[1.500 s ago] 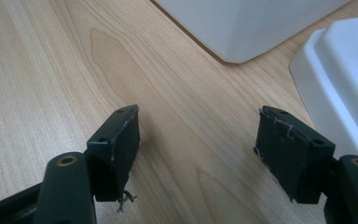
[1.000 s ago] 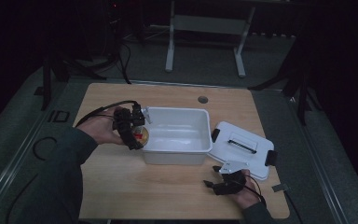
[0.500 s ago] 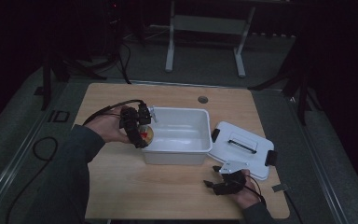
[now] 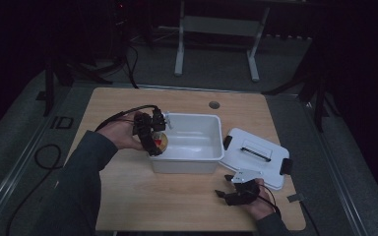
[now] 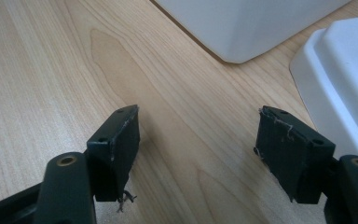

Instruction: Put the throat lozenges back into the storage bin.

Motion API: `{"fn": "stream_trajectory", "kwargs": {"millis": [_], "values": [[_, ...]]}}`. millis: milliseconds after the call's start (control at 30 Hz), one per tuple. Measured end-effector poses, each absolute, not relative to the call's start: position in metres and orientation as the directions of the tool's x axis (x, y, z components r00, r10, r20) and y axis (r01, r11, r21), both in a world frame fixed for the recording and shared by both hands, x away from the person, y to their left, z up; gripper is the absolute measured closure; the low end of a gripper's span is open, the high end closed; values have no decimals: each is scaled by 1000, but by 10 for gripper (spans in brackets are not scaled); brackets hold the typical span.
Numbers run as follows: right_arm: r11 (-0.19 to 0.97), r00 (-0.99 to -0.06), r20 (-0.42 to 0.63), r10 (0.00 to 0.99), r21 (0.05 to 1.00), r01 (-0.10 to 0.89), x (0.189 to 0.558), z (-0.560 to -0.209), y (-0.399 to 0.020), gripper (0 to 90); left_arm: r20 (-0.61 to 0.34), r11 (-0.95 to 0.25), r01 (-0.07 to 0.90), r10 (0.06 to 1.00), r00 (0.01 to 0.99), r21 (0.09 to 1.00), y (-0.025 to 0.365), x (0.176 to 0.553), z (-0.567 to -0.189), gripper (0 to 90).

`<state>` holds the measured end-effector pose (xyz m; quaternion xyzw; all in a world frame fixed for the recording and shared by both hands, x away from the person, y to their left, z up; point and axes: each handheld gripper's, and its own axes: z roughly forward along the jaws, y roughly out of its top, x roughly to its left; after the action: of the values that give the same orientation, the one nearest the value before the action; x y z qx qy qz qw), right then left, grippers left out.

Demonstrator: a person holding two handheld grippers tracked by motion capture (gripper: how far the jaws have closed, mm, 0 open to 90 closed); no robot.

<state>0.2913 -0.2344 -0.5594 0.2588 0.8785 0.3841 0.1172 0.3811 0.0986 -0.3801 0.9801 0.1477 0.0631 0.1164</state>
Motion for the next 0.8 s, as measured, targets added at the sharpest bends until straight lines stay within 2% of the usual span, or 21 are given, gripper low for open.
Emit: {"fn": "stream_trajectory", "kwargs": {"millis": [800], "values": [[571,-839,-7,544,736,364,291,-559,-234,294,79,-933,271,297,952,238,83,386,-386,204]]}}
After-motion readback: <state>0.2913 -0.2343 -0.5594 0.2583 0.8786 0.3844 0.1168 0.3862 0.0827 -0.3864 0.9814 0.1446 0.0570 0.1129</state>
